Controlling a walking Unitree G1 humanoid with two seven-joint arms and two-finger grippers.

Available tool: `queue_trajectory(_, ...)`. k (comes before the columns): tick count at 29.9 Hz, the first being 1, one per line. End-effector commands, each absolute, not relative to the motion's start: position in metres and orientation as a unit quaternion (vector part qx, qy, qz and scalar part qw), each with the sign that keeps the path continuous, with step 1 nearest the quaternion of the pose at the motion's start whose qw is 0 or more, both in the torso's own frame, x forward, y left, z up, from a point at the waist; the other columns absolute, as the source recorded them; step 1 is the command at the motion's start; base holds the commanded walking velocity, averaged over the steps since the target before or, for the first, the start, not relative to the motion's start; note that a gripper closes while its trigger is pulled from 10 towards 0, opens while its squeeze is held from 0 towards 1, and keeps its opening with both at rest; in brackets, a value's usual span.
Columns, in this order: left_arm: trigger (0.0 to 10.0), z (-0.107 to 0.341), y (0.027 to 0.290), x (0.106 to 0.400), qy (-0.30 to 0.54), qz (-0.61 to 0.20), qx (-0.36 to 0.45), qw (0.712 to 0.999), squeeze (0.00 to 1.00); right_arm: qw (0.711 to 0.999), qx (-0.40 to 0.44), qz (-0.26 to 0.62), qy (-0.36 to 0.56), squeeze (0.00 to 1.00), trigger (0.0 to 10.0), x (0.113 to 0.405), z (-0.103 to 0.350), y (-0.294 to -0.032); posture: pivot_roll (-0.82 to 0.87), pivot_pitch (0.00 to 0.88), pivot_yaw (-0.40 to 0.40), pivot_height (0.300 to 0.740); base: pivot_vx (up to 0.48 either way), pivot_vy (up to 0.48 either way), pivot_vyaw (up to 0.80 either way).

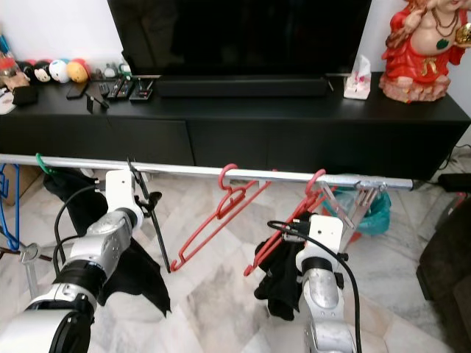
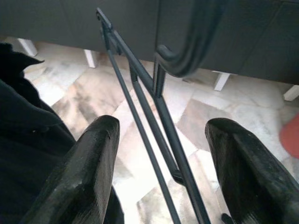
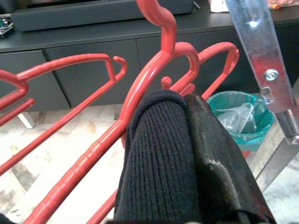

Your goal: Hang hanger

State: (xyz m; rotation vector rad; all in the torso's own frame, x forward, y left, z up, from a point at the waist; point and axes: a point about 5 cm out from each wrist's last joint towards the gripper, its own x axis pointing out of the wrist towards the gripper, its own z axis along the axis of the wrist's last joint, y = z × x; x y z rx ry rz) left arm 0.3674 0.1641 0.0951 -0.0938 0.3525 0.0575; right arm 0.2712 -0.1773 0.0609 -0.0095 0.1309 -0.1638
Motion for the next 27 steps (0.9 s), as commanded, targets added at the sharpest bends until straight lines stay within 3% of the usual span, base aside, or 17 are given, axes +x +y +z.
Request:
queue_trajectory(1,10.0,0.0962,0.1678,0.3697,0.179,0.048,-0.028,0.982,0.0,0.995,0.002,-0.073,0.062,0.0,10.0,0.2746,0.0633,-0.173,-0.14,0.0,0.08,0.74,0.0,0.0,0.0)
queue_trajectory(15,10.0,0.0918,0.1679,0.3709,0.185,0.059,-0.038,0.98,0.0,0.996,0.005,-0.062,0.065,0.0,10.0,0.275,0.0625,-0.1697,-0.14,0.0,0.079,0.74,0.0,0.0,0.0)
queue_trajectory(16,4.3,0.0917,0.1678,0.3709,0.184,0.059,-0.04,0.98,0.0,0.996,0.005,-0.061,0.065,0.0,10.0,0.2749,0.0625,-0.1696,-0.14,0.0,0.08,0.74,0.0,0.0,0.0)
queue_trajectory(17,4.3,0.0917,0.1678,0.371,0.184,0.059,-0.04,0.98,0.0,0.996,0.005,-0.061,0.065,0.0,10.0,0.2749,0.0625,-0.1697,-0.14,0.0,0.08,0.74,0.0,0.0,0.0)
queue_trajectory(18,1.2,0.0915,0.1677,0.371,0.183,0.059,-0.041,0.98,0.0,0.996,0.005,-0.061,0.065,0.0,10.0,0.2749,0.0625,-0.1696,-0.14,0.0,0.08,0.74,0.0,0.0,0.0)
queue_trajectory(19,0.0,0.0912,0.1679,0.371,0.183,0.06,-0.041,0.98,0.0,0.996,0.005,-0.06,0.065,0.0,10.0,0.275,0.0626,-0.1694,-0.14,0.0,0.08,0.74,0.0,0.0,0.0)
queue_trajectory(27,0.0,0.0907,0.1681,0.3712,0.18,0.06,-0.046,0.981,0.0,0.996,0.007,-0.057,0.067,0.0,10.0,0.2749,0.0622,-0.1684,-0.14,0.0,0.081,0.74,0.0,0.0,0.0)
